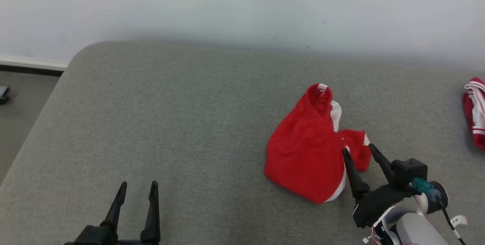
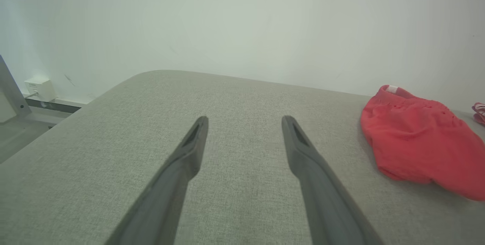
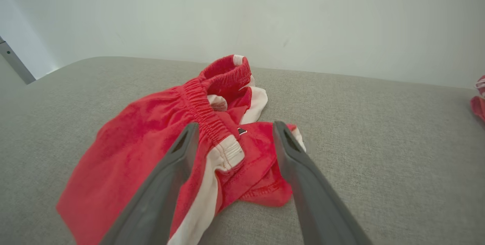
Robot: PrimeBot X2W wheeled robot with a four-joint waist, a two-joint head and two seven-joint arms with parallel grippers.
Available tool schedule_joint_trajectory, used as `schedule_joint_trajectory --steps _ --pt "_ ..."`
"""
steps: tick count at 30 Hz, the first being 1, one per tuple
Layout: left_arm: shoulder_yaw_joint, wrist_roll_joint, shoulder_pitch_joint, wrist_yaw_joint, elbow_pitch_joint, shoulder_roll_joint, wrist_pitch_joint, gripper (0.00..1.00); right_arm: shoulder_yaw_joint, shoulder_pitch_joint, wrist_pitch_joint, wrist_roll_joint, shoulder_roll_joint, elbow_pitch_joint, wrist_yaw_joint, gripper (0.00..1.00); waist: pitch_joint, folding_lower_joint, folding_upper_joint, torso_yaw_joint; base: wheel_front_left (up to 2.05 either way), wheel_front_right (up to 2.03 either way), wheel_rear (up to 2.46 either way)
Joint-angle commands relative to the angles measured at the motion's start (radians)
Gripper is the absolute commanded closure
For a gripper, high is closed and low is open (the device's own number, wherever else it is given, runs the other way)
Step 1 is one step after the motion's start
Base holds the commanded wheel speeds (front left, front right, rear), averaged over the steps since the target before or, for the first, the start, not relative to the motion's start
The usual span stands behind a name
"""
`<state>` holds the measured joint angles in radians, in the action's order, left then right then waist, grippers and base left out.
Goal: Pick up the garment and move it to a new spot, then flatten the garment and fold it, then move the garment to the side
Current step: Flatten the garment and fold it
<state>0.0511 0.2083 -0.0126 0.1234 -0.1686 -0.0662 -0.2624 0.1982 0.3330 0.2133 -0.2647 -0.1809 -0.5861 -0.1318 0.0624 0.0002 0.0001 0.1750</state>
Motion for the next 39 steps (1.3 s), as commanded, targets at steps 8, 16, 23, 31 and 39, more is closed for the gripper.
schedule_joint_trajectory --steps 8,16,23,31,39 --pt "0.028 -0.001 -0.048 0.008 -0.028 0.007 -0.003 0.0 0.044 0.113 0.026 -0.058 -0.011 -0.249 0.003 0.0 0.039 -0.0002 -0.0001 0.094 0.0 0.0 0.0" --pt "0.019 -0.002 -0.037 0.006 -0.033 0.009 -0.003 0.0 0.065 0.162 0.052 -0.113 -0.01 -0.33 0.003 1.0 0.037 -0.0002 -0.0001 0.088 0.0 0.0 0.0" --pt "0.01 -0.006 -0.03 0.007 -0.029 0.011 -0.003 0.0 -0.01 0.126 0.052 -0.088 -0.076 -0.158 0.003 1.0 0.016 -0.0002 -0.0001 0.014 0.0 0.0 0.0" --pt "0.027 -0.002 -0.051 0.006 -0.036 0.013 -0.003 0.0 -0.12 0.138 0.052 -0.032 -0.2 0.007 0.003 1.0 0.003 -0.0002 -0.0001 -0.025 0.0 0.0 0.0" --pt "0.027 0.01 -0.048 0.006 -0.032 0.015 -0.003 0.0 -0.079 0.165 0.036 0.04 -0.225 0.146 0.003 1.0 -0.006 -0.0002 -0.0001 -0.007 0.0 0.0 0.0"
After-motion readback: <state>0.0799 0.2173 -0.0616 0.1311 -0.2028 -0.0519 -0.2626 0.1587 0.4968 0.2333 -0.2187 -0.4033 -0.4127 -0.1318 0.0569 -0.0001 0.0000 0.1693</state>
